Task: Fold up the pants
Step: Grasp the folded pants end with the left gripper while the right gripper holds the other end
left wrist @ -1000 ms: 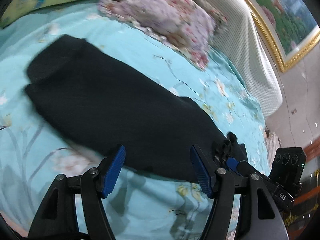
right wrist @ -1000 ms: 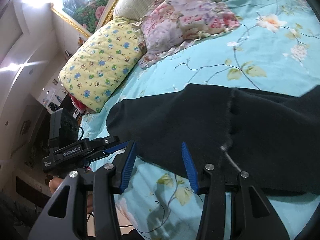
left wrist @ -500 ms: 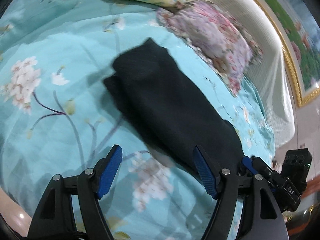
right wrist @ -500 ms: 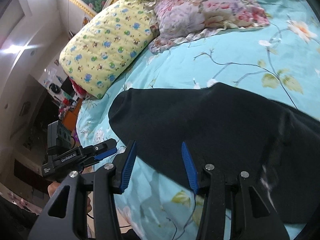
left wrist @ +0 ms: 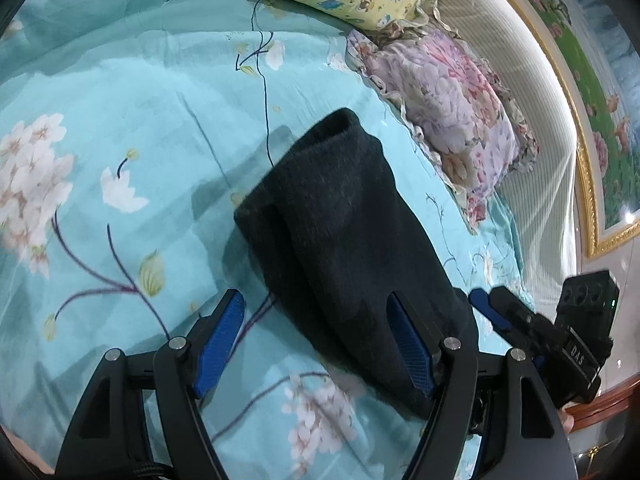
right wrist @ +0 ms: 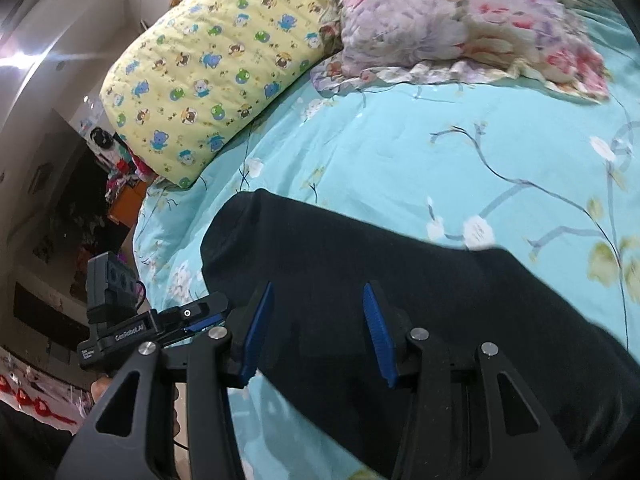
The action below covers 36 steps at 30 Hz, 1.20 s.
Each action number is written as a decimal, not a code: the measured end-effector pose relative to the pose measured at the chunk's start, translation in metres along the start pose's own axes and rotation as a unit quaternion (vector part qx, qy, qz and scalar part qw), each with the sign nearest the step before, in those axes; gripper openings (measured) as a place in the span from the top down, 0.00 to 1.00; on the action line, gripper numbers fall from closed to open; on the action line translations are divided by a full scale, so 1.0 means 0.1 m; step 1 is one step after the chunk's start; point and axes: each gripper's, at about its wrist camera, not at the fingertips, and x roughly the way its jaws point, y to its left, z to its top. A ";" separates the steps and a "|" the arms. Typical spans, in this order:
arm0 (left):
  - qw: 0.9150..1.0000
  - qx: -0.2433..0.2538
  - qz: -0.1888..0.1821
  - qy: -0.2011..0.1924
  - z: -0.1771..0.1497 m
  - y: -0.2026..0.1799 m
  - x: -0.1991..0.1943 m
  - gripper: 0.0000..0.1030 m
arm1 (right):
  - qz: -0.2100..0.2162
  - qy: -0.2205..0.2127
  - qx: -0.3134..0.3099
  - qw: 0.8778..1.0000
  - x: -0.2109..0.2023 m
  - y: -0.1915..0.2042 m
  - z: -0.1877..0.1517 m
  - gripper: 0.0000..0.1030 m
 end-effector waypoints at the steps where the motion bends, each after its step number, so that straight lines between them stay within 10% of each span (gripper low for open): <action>1: 1.000 -0.004 -0.002 -0.001 0.01 0.02 0.01 0.28 | 0.002 0.005 -0.007 1.000 0.07 0.03 0.07 0.53; 26: 0.999 0.005 0.019 -0.034 0.12 -0.01 0.14 0.29 | 0.058 0.147 -0.123 0.980 1.43 0.31 0.83 0.54; 36: 0.999 0.006 0.015 -0.036 0.20 -0.05 0.12 0.70 | 0.060 0.123 -0.159 0.978 1.19 0.42 0.78 0.83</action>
